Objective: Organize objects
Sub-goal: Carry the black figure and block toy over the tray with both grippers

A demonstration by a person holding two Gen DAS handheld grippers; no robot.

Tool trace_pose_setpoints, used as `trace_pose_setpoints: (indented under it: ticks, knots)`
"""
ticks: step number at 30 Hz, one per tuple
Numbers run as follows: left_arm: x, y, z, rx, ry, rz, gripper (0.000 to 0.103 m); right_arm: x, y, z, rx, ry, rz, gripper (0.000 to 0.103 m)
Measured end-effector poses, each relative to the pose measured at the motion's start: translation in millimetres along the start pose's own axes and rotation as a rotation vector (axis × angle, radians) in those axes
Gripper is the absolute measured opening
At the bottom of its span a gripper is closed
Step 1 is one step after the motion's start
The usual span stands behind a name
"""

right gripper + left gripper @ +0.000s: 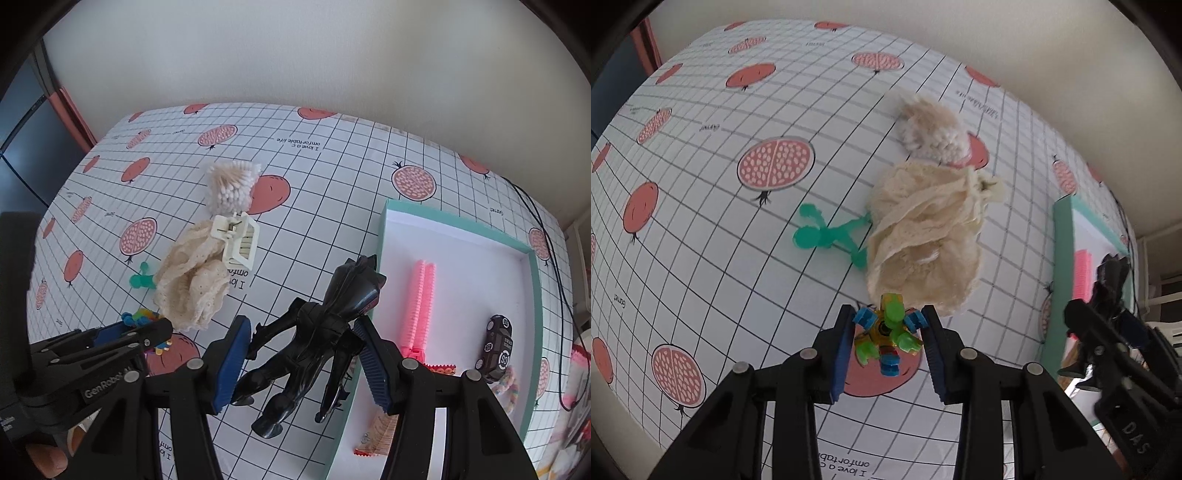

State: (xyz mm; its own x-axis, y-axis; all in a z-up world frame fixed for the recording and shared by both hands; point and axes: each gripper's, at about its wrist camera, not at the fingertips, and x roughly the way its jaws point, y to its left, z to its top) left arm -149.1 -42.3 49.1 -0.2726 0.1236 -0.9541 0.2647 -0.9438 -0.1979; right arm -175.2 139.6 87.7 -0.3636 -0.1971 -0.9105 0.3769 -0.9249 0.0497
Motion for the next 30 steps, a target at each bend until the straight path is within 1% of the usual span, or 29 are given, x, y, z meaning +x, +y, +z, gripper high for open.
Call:
trace_pose_setpoints:
  ticks: [7,13,17,21,30]
  knots:
    - [-19.8,-18.0,3.8,0.022,-0.046,-0.027,0.038,-6.4,-5.4,-1.0,0.012,-0.011,0.002,0.061]
    - [-22.9,-38.5,1.2,0.043,-0.058,-0.058,0.038,-12.5,-22.6,-3.4,0.035,-0.016,-0.013,0.061]
    - [-28.6,-55.2,-6.6,0.073,-0.061,-0.080,0.038,-17.9,-43.6,-6.3,0.066,-0.017,-0.031,0.061]
    - [-26.2,-77.8,-10.2,0.096,-0.058,-0.106,0.038,-21.5,-64.9,-12.3,0.100,-0.016,-0.050,0.061]
    - [-23.1,-129.6,-26.8,0.184,-0.042,-0.158,0.038,-33.2,-114.4,-25.0,0.192,-0.030,-0.083,0.061]
